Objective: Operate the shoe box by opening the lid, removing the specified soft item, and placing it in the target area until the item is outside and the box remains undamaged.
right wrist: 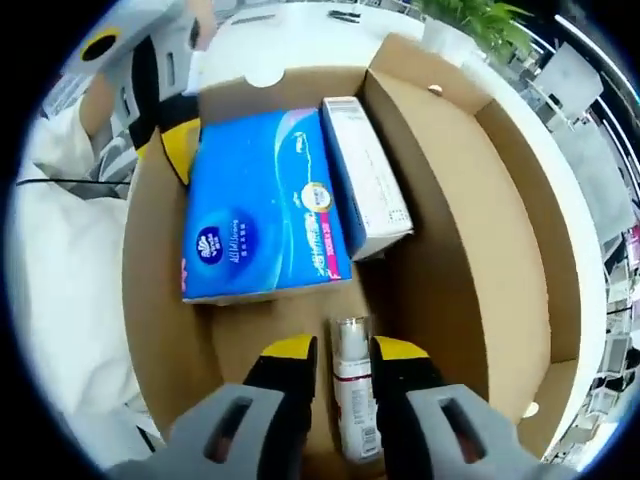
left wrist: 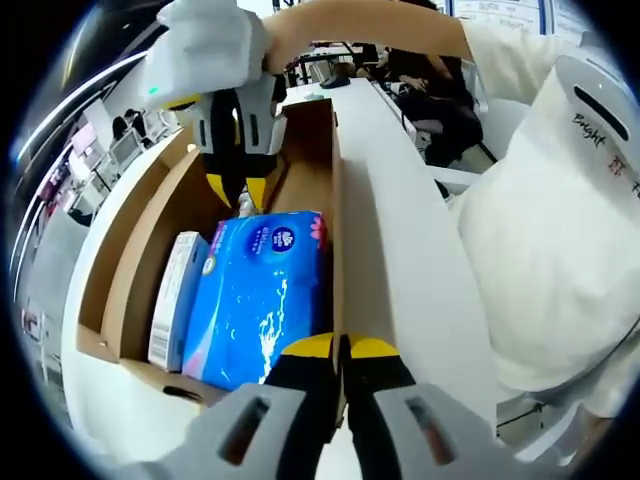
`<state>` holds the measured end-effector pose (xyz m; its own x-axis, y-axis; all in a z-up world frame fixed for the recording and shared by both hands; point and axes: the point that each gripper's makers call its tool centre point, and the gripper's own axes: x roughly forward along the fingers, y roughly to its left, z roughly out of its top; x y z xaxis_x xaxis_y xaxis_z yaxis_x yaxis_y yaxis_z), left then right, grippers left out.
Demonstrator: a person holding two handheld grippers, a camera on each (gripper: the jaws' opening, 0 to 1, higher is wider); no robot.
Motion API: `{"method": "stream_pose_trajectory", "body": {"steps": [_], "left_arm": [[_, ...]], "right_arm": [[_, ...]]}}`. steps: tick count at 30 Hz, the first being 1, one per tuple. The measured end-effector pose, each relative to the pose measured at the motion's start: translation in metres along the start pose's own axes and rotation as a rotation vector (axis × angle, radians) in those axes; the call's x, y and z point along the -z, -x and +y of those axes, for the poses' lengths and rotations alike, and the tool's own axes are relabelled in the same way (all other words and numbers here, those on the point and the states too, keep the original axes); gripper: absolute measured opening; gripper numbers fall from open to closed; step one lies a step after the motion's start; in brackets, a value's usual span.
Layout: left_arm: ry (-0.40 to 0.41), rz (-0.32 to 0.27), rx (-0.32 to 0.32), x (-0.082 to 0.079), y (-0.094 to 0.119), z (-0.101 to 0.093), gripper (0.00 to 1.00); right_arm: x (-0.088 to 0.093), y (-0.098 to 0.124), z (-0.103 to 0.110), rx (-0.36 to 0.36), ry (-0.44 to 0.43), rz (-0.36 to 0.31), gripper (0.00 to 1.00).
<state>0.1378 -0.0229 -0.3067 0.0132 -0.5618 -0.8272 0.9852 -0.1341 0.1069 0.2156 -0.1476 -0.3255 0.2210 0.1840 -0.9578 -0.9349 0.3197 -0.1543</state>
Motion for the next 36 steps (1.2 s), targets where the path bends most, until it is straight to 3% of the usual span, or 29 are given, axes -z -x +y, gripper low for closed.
{"method": "stream_pose_trajectory", "body": {"steps": [3, 6, 13, 15, 18, 20, 23, 26, 29, 31, 33, 36], "left_arm": [[0.002, 0.003, 0.004, 0.0, 0.0, 0.0, 0.01], [0.0, 0.002, 0.004, 0.0, 0.0, 0.0, 0.01], [-0.004, -0.002, 0.006, 0.0, 0.001, -0.001, 0.01], [-0.004, -0.001, 0.006, 0.0, 0.001, -0.001, 0.01], [-0.003, -0.002, 0.004, 0.0, 0.001, -0.001, 0.01], [-0.001, 0.0, 0.003, 0.0, 0.001, -0.001, 0.01], [0.0, 0.001, 0.003, 0.0, 0.001, -0.001, 0.01], [-0.003, -0.002, 0.002, 0.0, 0.001, -0.001, 0.01], [0.0, 0.002, 0.007, 0.001, 0.001, -0.002, 0.01], [0.001, 0.002, 0.008, 0.001, 0.001, -0.002, 0.01], [0.001, 0.002, 0.006, 0.001, 0.001, -0.002, 0.01], [0.003, 0.003, 0.004, 0.001, 0.001, -0.002, 0.01]], "right_arm": [[0.003, -0.005, 0.006, -0.056, -0.026, 0.048, 0.19], [0.007, -0.012, 0.007, -0.066, 0.002, 0.1, 0.19], [0.007, -0.026, 0.01, -0.099, -0.021, 0.139, 0.19], [0.009, -0.018, 0.02, -0.114, -0.08, 0.185, 0.19], [0.007, -0.018, 0.015, -0.12, 0.011, 0.189, 0.19], [0.007, -0.018, 0.015, -0.119, 0.013, 0.211, 0.19], [0.006, -0.02, -0.004, -0.101, -0.025, 0.255, 0.19], [0.009, -0.018, 0.002, -0.091, -0.104, 0.27, 0.18], [0.01, -0.016, 0.002, -0.078, -0.117, 0.224, 0.18], [0.006, -0.014, 0.002, -0.073, -0.075, 0.138, 0.18], [0.005, -0.011, 0.009, -0.086, -0.099, 0.093, 0.18], [0.011, -0.006, 0.01, -0.067, -0.124, 0.105, 0.18]]}}
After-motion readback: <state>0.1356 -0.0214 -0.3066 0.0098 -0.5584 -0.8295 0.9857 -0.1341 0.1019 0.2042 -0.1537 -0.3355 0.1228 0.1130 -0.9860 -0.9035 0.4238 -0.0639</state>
